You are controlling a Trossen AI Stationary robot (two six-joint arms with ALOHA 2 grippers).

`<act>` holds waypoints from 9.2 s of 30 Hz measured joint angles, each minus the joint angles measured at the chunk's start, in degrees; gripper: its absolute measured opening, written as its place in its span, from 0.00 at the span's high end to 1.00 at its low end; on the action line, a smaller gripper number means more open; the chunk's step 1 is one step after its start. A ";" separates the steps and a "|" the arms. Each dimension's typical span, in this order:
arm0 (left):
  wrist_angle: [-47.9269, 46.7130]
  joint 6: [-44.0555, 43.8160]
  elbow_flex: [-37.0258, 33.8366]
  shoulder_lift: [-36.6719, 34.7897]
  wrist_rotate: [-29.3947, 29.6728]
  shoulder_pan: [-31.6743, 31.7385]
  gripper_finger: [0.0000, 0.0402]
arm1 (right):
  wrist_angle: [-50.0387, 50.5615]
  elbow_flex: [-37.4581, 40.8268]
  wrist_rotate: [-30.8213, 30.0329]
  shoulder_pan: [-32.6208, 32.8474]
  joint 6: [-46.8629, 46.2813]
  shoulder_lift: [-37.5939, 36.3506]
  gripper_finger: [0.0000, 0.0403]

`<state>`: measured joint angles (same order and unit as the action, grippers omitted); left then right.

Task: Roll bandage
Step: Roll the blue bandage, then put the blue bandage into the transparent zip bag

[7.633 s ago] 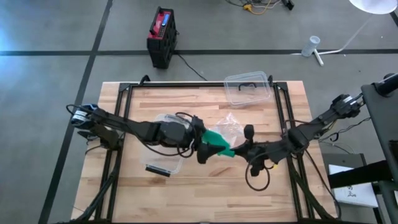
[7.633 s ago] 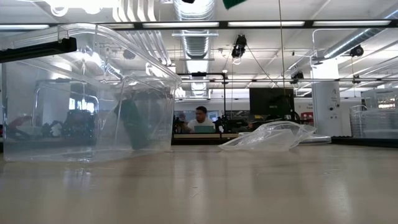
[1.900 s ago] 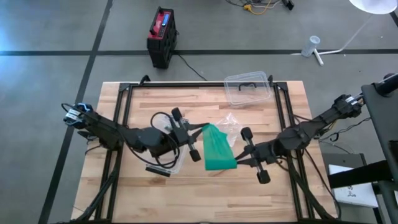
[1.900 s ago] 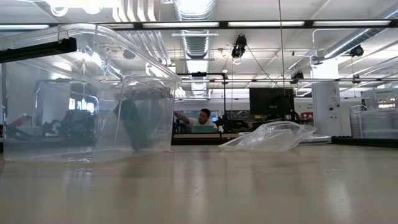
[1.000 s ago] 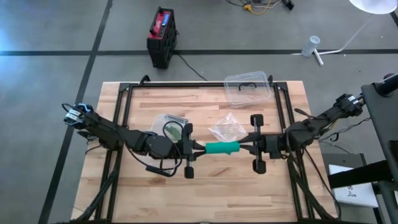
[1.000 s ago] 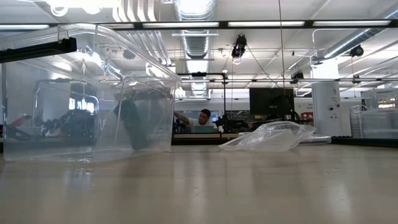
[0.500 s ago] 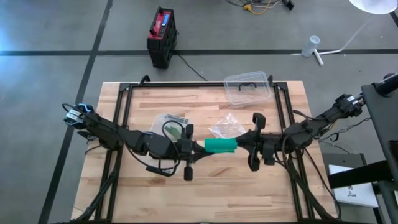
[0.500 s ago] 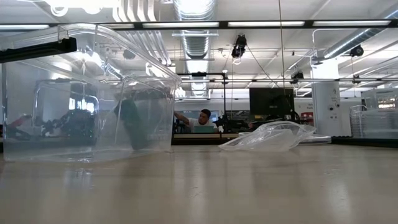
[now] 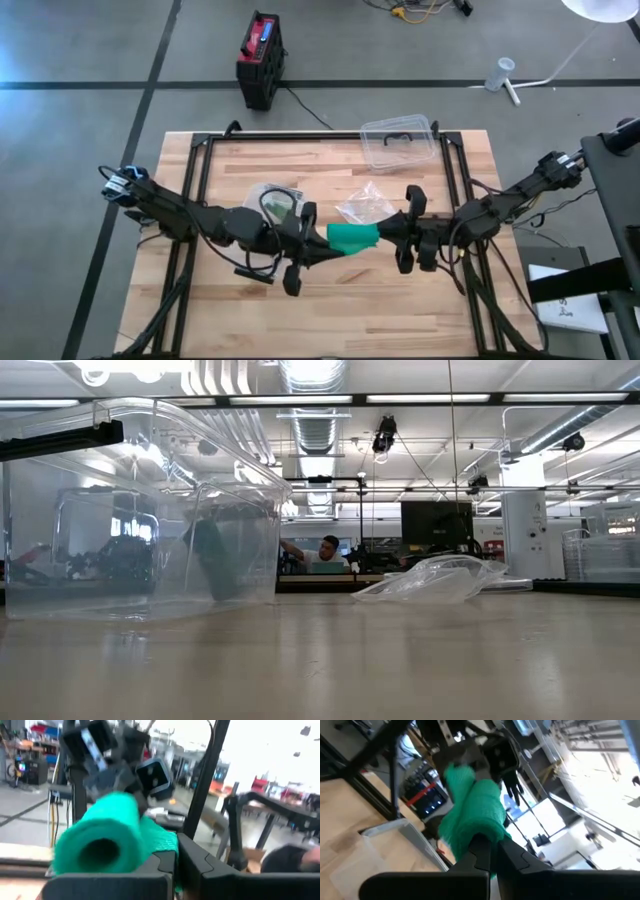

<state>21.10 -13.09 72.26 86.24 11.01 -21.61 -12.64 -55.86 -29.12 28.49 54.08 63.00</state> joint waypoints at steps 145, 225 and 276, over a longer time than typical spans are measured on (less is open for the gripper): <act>-23.58 -19.29 0.14 4.26 -7.73 0.93 0.90 | 17.35 -6.67 -12.21 10.46 -25.09 16.24 0.58; -53.09 22.80 15.09 29.19 -10.07 13.38 0.55 | 36.87 19.58 3.63 -4.11 -69.53 10.14 0.97; -20.55 -23.83 12.09 30.18 4.48 19.45 1.00 | 61.62 2.88 -22.16 2.39 -106.28 9.49 0.95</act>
<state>0.56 -36.92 84.35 116.42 15.49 -2.15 48.98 -52.97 -51.29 30.89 -52.19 72.49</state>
